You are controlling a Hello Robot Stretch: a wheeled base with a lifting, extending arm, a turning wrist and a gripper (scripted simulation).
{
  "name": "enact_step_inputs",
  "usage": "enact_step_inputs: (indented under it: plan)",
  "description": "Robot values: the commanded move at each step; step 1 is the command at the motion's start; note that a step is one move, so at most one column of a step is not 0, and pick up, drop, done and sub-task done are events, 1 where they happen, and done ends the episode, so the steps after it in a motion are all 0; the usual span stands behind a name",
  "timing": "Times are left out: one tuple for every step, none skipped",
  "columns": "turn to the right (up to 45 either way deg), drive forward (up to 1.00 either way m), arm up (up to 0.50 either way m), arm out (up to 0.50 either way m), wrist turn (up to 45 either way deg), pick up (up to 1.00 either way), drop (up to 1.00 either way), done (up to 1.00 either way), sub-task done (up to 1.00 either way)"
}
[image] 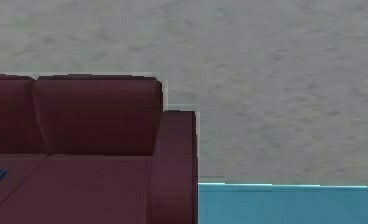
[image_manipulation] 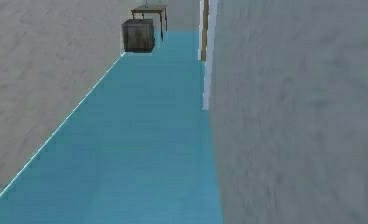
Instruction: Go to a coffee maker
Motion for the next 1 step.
enact_step_inputs:
  plan:
    - [0.0, 0.1, 0.0, 0.0, 0.0, 0.0, 0.0, 0.0, 0.0]
